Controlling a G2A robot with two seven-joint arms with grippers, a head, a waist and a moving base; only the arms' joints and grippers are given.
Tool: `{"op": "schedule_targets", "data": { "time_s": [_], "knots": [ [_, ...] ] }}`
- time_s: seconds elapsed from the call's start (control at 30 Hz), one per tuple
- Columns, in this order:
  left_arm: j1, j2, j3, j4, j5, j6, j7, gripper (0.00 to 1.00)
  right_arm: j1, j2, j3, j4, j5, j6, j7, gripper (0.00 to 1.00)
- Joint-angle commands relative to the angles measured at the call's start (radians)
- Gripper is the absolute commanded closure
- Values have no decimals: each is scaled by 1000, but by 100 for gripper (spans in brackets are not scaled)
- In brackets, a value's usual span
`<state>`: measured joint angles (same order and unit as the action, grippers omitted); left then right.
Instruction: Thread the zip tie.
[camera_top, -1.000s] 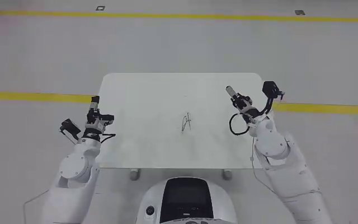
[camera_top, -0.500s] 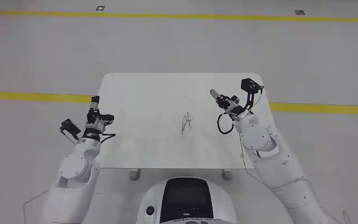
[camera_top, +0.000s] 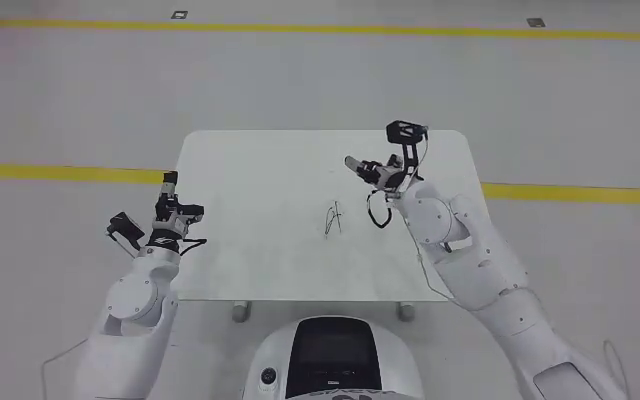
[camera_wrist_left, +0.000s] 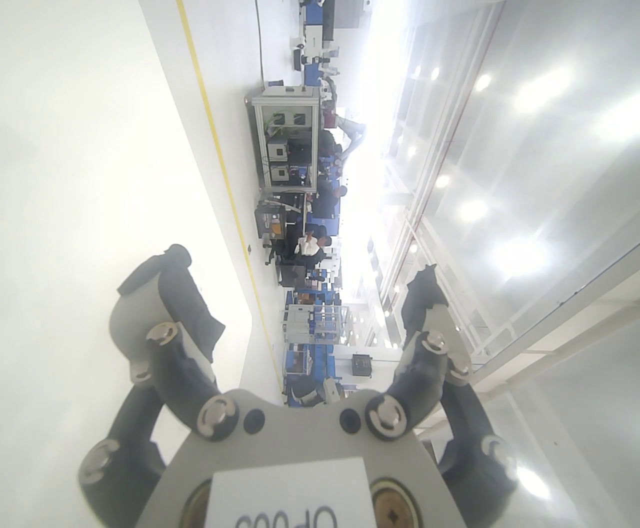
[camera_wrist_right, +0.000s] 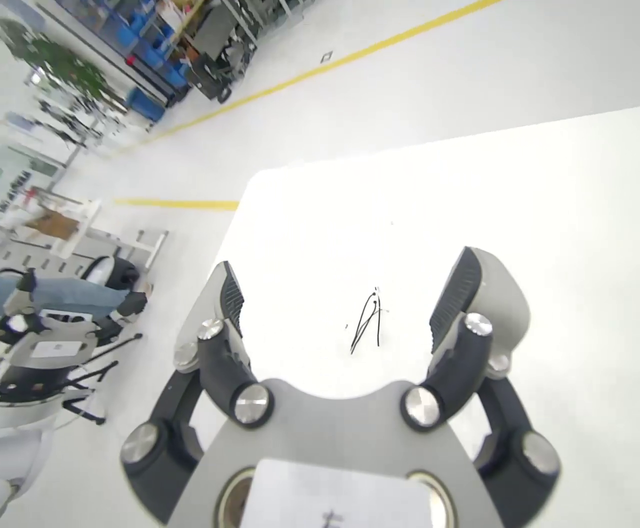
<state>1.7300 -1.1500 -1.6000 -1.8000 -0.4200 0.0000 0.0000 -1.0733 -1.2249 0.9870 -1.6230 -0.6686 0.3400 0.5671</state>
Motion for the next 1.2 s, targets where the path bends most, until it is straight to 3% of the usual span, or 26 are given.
{"op": "schedule_targets", "data": {
  "time_s": [0.0,0.17,1.03,1.17],
  "knots": [
    [0,0,0,0,0,0,0,0,53,-24,-46,60,-32,0,52,0],
    [0,0,0,0,0,0,0,0,144,-89,-136,205,-100,0,206,0],
    [0,0,0,0,0,0,0,0,144,-89,-136,205,-100,0,206,0],
    [0,0,0,0,0,0,0,0,148,-93,-155,211,-119,-27,222,0]
  ]
}}
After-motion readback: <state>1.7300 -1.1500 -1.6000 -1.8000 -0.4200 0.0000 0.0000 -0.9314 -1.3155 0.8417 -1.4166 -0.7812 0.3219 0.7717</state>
